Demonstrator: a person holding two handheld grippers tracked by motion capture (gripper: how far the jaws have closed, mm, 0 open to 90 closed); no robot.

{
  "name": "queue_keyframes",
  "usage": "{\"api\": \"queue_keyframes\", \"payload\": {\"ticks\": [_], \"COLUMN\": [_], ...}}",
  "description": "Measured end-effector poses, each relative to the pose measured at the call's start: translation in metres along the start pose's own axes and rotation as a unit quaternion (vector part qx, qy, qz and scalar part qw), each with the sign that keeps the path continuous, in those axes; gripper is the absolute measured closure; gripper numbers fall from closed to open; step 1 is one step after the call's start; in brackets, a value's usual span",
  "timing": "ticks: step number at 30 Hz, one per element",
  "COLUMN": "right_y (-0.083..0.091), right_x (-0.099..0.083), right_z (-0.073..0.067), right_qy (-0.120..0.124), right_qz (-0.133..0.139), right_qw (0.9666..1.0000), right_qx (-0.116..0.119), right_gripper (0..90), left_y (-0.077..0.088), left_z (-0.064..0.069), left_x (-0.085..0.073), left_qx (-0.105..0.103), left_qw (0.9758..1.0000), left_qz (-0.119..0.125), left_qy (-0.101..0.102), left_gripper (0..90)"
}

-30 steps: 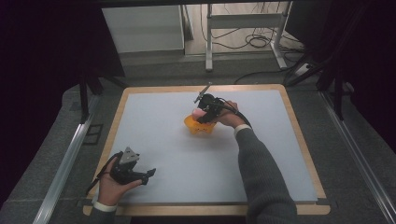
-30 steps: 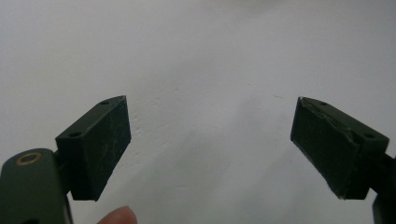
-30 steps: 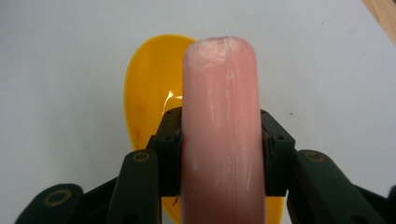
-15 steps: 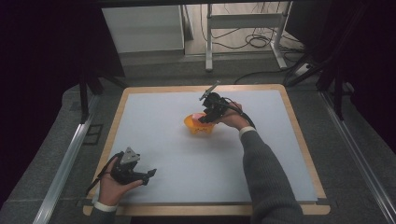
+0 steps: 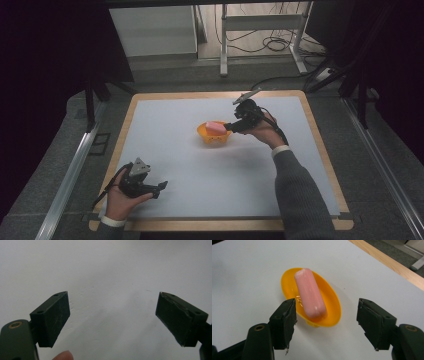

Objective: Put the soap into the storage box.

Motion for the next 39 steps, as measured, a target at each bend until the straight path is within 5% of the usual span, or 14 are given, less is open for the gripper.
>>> {"api": "queue_keyframes", "payload": {"ticks": [17, 39], "right_y": [0.036, 0.087], "right_x": [-0.058, -0.147], "right_z": [0.005, -0.001], "right_qy": [-0.042, -0.094], "right_qz": [0.026, 0.043], "right_qw": [0.9984, 0.9919], "right_qx": [-0.026, -0.074], "right_gripper": [31.4, 30.5], "left_y": [0.0, 0.0], "left_z": [-0.001, 0.0], "left_x": [0.0, 0.0], "left_qx": [0.002, 0.004], "left_qw": [1.0, 1.0], "left_qz": [0.001, 0.002], "left_qy": [0.001, 0.005], "left_gripper": [12.8, 12.8]}}
Point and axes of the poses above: each handheld gripper's, and its own axes: y roughly backward along the jaws, x roughly out of its top, z roughly to its right, the point moved 9 cm from there along -y, roughly forward along the jaws, and after that the axes turned 6 degrees about z, right-handed, at the moved point
